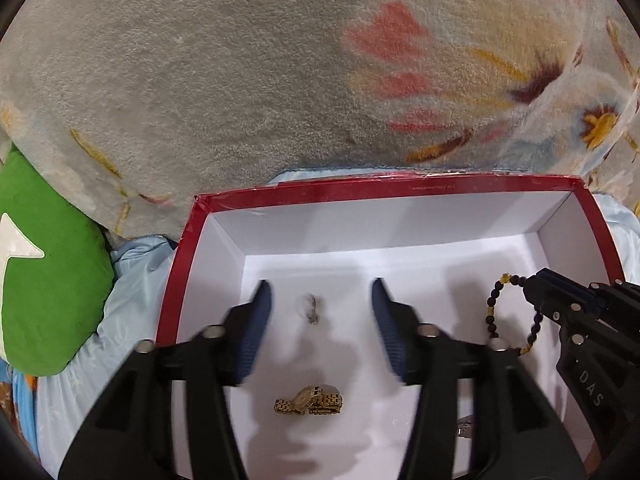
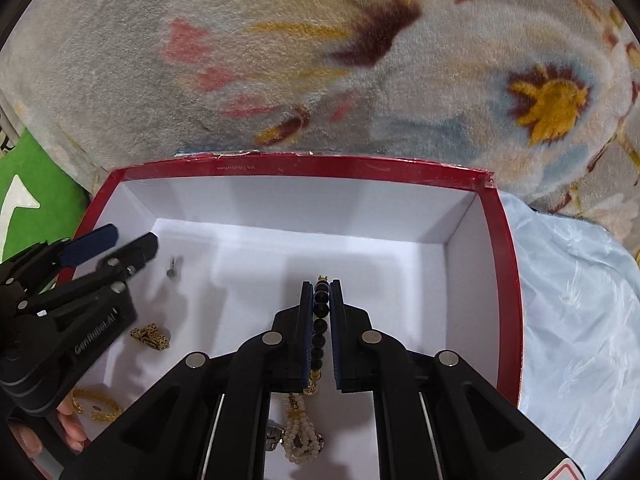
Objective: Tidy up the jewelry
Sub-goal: 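Open both tools to drop the ring and bracelet into the box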
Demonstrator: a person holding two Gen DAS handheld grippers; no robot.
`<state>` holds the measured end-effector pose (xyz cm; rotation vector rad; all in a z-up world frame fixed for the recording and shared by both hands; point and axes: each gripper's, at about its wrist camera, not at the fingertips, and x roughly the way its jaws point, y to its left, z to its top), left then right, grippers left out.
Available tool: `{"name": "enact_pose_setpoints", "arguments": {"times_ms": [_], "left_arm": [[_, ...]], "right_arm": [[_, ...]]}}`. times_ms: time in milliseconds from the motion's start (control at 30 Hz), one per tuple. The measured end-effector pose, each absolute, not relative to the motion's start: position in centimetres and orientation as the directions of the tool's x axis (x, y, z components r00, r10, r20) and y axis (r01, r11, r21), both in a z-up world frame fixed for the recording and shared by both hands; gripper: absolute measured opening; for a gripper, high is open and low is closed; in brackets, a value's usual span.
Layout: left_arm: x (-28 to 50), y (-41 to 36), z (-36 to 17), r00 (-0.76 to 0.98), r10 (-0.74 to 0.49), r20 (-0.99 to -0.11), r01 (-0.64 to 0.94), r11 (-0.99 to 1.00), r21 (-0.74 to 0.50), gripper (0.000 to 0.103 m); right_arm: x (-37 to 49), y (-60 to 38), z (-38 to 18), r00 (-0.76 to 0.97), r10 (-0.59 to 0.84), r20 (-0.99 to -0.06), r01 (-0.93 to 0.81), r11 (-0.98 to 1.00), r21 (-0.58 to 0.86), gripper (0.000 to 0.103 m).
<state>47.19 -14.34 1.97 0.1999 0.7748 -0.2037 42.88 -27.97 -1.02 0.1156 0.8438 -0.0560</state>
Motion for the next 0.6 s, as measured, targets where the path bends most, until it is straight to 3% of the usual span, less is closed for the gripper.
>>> {"name": "enact_pose_setpoints", "arguments": {"times_ms": [100, 200, 400, 600], "left_arm": [[47.2, -14.4, 1.9, 0.702, -0.096, -0.705, 0.245, 0.963, 0.113, 0.065], [47.1, -14.2, 2.1, 0.703, -0.095, -0.704, 0.232, 0.968, 0.101, 0.066], [46.3, -12.8, 2.7, 0.734, -0.128, -0.667, 0.221, 0.974, 0.056, 0.066], [41.2, -11.4, 5.0, 0.796, -0.151, -0.586, 0.234, 0.97, 0.067, 0.066]], "right_arm": [[42.9, -27.9, -1.2, 0.659, -0.013, -0.752, 0.102, 0.992, 0.073, 0.012], [42.8, -28.2, -1.2, 0.664, -0.024, -0.747, 0.127, 0.989, 0.081, 0.022], [40.4, -27.2, 0.3, 0.734, -0.099, -0.672, 0.146, 0.989, 0.014, 0.022], [34.5, -26.4, 3.3, 0.8, -0.083, -0.594, 0.125, 0.992, 0.029, 0.024]]}}
